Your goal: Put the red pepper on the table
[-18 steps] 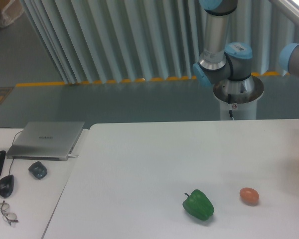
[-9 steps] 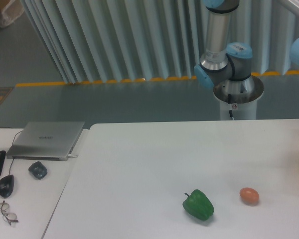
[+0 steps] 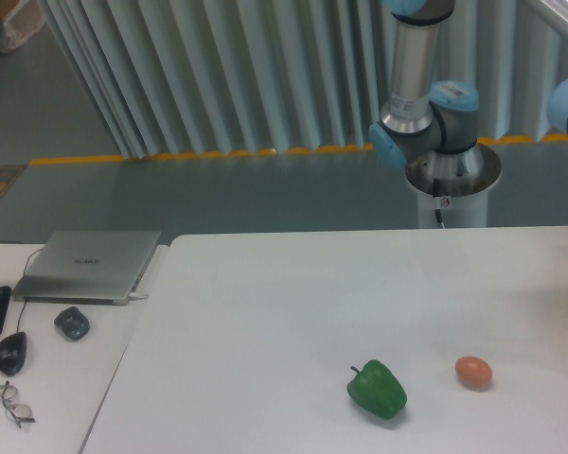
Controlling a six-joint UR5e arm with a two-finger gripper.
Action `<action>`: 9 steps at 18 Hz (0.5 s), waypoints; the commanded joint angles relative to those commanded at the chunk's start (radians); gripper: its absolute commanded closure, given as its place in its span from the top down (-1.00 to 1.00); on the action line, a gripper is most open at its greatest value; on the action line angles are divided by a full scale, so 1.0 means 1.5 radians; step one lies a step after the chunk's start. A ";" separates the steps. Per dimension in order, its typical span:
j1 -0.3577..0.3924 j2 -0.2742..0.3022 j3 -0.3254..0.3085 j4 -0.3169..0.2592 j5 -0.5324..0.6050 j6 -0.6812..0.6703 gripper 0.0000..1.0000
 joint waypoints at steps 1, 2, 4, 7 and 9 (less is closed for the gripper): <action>0.005 0.000 -0.003 0.001 0.001 0.002 1.00; 0.009 0.000 -0.004 0.002 0.001 0.002 1.00; 0.012 -0.002 -0.010 0.004 0.001 0.003 1.00; 0.028 -0.002 -0.015 0.008 -0.007 0.015 1.00; 0.036 -0.003 -0.016 0.014 -0.037 0.016 1.00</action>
